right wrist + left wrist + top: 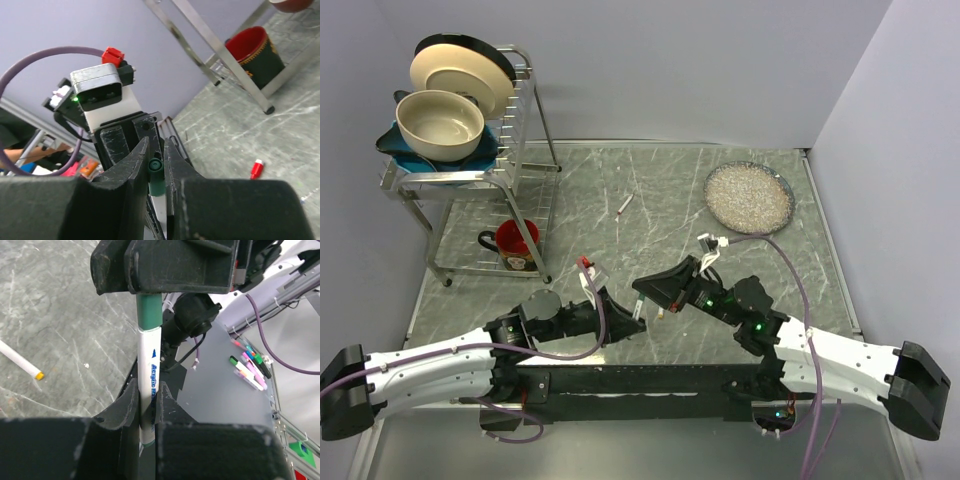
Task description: Insert the pens into the pen caps
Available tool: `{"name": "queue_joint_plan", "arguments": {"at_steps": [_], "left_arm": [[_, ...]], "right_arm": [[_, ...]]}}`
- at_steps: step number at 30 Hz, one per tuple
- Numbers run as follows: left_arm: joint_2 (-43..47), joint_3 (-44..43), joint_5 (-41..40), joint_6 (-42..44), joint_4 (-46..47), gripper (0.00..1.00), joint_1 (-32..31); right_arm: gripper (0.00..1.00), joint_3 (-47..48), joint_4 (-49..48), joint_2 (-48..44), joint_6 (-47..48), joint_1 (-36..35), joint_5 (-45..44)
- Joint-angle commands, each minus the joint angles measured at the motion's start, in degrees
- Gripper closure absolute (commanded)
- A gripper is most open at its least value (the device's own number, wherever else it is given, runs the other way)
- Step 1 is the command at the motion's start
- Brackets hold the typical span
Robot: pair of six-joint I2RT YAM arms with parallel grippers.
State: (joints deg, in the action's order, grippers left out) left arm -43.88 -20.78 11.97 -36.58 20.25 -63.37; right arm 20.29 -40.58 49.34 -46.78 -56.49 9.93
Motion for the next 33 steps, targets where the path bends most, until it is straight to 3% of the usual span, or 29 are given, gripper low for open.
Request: {"name": "queue_joint_plan", "arguments": {"at_steps": [1,11,20,28,33], "left_arm": [[1.4,-4.7,-8.9,0.9,15.8,0.99,1.2],[2.5,-8.0,-11.8,4.1,10.5,0.99,1.5],[6.5,-9.5,-11.8,3.0,5.5,0.99,4.8],[8.2,-8.8,-9.1,1.2,5.1,0.99,9.2],[8.2,-9.5,-6.4,0.1,4.6,0.99,12.7]], "right_arm": [[1.0,-3.9,1.5,1.5,-4.6,-6.0,16.6],[1.0,-2.1,13.5,3.8,-4.1,-11.8,9.2],[1.0,-1.1,14.6,8.7,-2.5,-19.4,1.1],[1.0,-1.8,10.2,9.1,0.5,-23.4,3.7],[1.0,-0.7,12.9,10.2,1.1,-24.6,4.7]]}}
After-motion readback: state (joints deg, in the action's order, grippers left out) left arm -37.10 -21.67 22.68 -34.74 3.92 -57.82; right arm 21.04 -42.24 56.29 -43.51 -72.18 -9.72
